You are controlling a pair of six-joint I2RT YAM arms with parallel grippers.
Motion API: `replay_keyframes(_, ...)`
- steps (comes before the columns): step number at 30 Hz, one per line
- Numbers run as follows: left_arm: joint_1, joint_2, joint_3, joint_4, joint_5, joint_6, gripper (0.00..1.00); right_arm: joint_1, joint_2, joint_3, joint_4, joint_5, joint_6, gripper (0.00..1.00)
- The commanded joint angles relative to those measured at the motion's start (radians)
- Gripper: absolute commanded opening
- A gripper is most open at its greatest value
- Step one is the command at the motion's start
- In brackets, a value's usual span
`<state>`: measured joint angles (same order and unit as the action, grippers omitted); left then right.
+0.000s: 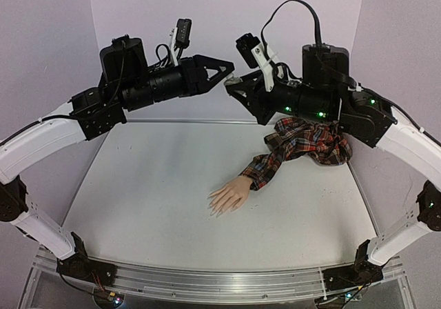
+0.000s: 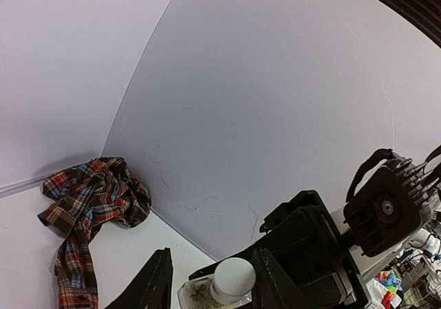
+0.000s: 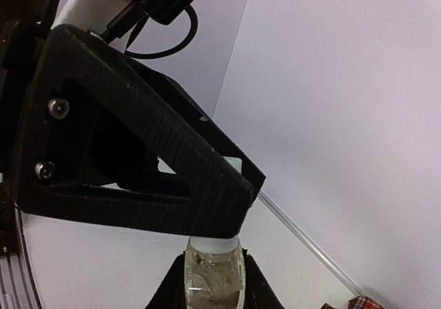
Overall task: Paint the nails
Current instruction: Screw the nail polish bottle cap onto the nail polish bottle.
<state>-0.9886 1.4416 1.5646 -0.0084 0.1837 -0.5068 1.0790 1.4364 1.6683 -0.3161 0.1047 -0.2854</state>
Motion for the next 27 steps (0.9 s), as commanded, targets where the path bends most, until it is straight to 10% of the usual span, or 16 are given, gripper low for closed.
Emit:
replay_keyframes(1,-0.001,0.002,0.056,0.043,0.01,0.002,0.39,0.008,-0.003,0.042,0.028,0.021,-0.009,0.0)
replay_keyframes(19,-0.002,0.019,0.045,0.039,0.105,0.007,0.01,0.01,-0.008,0.026,0.029,0.013,0.014,0.0)
replay_keyframes(27,-0.003,0.053,-0.035,0.087,0.578,0.075,0.0,0.008,-0.092,-0.098,0.099,-0.189,0.084,0.0)
